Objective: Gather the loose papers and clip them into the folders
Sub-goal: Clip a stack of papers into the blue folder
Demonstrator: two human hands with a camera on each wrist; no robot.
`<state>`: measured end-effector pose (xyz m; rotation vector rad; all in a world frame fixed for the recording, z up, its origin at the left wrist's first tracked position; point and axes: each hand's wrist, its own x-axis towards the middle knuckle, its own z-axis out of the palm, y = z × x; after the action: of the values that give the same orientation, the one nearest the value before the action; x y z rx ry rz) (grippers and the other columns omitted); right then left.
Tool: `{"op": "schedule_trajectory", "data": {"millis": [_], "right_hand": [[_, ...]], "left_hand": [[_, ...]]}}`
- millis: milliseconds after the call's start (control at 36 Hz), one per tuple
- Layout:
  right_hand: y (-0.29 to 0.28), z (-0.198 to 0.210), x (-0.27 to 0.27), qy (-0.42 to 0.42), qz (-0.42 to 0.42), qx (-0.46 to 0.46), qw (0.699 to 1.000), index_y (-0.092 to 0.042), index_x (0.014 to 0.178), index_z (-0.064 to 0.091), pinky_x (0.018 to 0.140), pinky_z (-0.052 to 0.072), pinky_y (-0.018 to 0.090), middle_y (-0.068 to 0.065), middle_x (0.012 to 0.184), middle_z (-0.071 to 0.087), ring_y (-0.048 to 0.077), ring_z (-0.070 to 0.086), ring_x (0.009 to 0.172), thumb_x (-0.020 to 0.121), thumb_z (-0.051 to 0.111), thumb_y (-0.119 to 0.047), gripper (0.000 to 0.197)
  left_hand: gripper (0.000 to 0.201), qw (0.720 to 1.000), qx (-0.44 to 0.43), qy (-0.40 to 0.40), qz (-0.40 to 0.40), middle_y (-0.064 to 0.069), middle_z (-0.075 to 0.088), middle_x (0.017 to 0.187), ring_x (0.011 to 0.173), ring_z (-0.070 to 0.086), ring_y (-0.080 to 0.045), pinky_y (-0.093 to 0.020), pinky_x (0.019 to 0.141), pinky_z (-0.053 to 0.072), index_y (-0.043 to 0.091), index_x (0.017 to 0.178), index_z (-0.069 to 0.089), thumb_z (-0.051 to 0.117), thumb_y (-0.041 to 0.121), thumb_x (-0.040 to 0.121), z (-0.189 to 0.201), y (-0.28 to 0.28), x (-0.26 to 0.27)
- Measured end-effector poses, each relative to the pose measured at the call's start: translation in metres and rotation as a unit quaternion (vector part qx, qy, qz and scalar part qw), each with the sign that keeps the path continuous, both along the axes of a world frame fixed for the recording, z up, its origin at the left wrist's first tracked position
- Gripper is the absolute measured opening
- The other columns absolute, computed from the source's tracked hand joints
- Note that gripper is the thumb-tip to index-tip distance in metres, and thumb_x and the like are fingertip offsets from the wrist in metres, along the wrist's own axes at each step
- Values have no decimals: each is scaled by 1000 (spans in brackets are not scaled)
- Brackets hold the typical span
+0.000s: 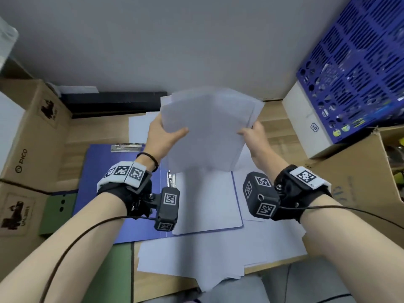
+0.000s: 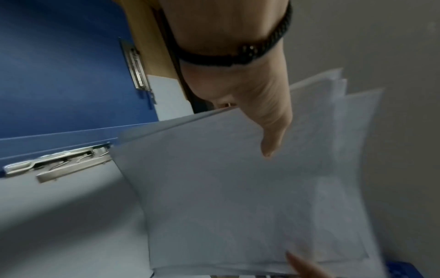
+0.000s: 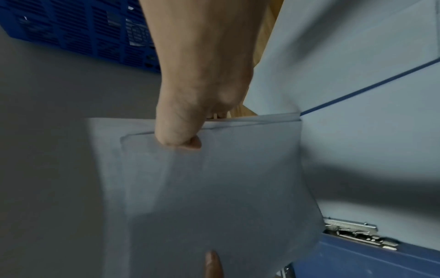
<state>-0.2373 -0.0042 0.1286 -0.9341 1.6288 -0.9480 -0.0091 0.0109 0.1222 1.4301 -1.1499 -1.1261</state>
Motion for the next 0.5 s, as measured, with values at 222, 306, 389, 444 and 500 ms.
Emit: {"op": "schedule_trajectory", "data": {"millis": [222,306,389,444,500], "right_hand": [[21,-13,1,-17,10,18,1000,-16,129,48,69,43,17,-7,107,61,6,57,95,87,35,10,51],[20,-14,3,-19,5,19,1000,-9,119,53,70,44,24,-2,99,61,17,57,96,83,32,12,46],[16,-3,4,-29,-18,-8,999,-8,101,56,62,43,21,-2,86,60,16,54,84,80,31,17,41],[13,9,3,-43,-31,-31,998,-12,85,55,56,43,14,-3,80,58,11,53,74,79,30,19,41],[11,14,1,-52,-26,-50,997,-17,79,54,57,42,13,-3,79,58,9,52,71,79,30,18,43]], "left_hand": [[45,997,79,12,1,-4,61,100,88,54,-18,-21,65,46,9,109,57,46,-14,72,-14,6,-4],[38,996,83,30,12,-5,55,85,75,47,-17,-23,59,39,10,89,56,45,-2,55,-10,4,-7],[28,996,66,46,35,-3,53,75,67,43,-15,-18,52,38,11,73,55,43,-1,51,-1,-2,-7],[22,997,47,57,37,-2,50,71,63,41,-14,-14,47,37,13,66,52,43,-3,54,5,-6,-5],[22,997,39,54,36,-1,51,70,63,42,-13,-13,49,38,14,65,51,45,-6,58,6,-8,-2]]}}
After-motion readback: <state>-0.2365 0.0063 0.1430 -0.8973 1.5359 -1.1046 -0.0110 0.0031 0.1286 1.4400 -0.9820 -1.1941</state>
